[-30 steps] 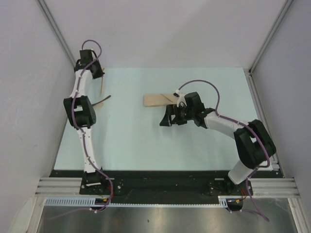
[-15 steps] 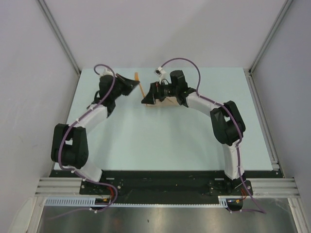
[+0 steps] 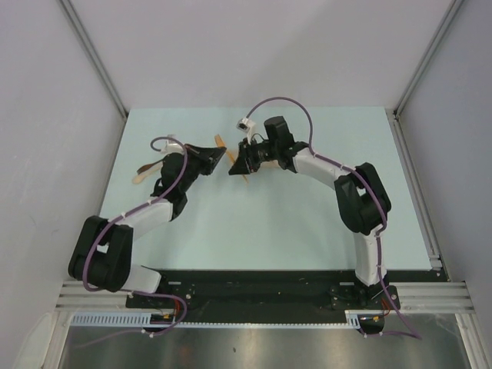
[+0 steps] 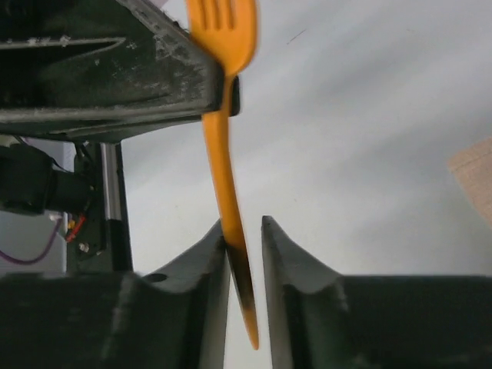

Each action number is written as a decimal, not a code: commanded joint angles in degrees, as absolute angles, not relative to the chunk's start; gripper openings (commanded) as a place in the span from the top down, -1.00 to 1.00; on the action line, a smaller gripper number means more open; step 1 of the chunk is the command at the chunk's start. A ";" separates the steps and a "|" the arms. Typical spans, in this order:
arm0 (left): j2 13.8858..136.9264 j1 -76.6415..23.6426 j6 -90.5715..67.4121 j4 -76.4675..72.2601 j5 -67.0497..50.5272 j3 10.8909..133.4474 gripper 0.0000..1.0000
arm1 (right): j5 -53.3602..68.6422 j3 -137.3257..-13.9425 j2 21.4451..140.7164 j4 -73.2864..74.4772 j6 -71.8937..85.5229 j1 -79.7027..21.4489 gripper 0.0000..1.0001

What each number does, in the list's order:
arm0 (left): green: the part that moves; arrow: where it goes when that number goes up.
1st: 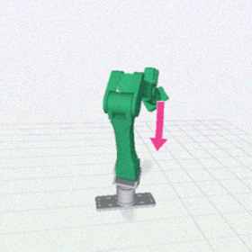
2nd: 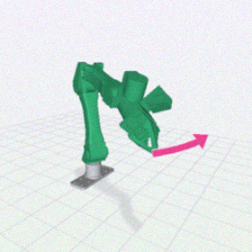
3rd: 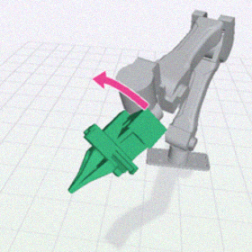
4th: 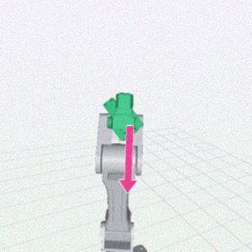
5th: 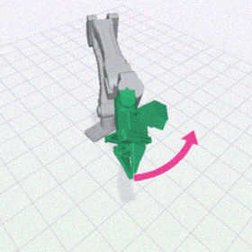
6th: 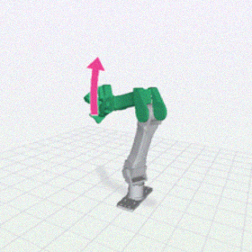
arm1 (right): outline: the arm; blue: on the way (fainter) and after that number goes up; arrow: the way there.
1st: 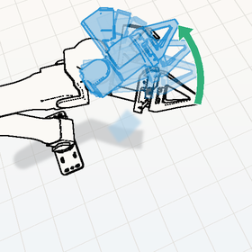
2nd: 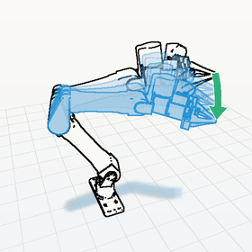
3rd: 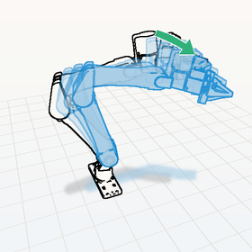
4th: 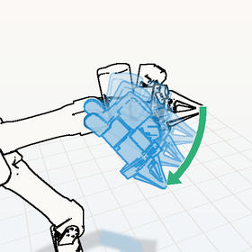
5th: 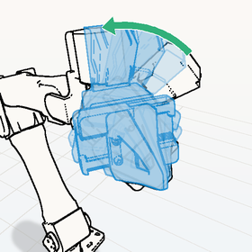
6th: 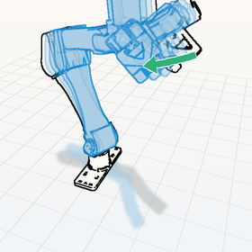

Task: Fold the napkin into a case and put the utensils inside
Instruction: Pass from the left arm to the right, then pass from the right arm to the left

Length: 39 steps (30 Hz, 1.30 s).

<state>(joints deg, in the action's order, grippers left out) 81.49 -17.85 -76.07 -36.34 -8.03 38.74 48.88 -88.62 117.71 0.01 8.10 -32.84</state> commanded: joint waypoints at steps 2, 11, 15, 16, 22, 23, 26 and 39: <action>74.80 -18.81 -76.75 -42.72 -8.60 36.21 0.99 | 43.96 -94.47 114.17 14.36 -2.52 -34.37 0.98; 67.49 -14.33 -30.87 6.56 -20.62 56.32 -0.88 | 37.71 -96.77 108.73 41.38 -33.56 -34.10 0.98; 75.03 -13.10 -24.88 14.75 -33.18 62.04 -0.46 | 40.07 -96.42 107.23 45.96 -37.61 -34.36 0.95; 75.58 -13.10 -23.13 16.51 -34.53 63.36 -0.35 | 40.69 -96.42 106.97 46.40 -37.79 -34.45 0.95; 77.43 -13.10 -16.19 21.27 -37.34 66.62 -0.10 | 42.01 -98.08 107.14 49.57 -38.94 -34.81 0.95; 78.04 -13.10 -15.56 21.53 -38.48 66.97 -0.09 | 42.27 -98.09 107.05 49.57 -38.94 -34.89 0.95; 80.15 -13.10 -15.38 21.98 -42.35 67.41 -0.02 | 42.45 -98.17 107.14 49.75 -39.11 -35.33 0.95; 83.85 -12.75 -23.27 10.30 -43.35 63.56 1.00 | 33.50 -93.44 105.21 33.96 -18.49 -29.02 -0.06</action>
<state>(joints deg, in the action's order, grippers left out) 83.68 -13.37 -19.46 17.43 -44.25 64.29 39.83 -95.57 109.58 46.68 -32.56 -34.06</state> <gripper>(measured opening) 0.013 0.407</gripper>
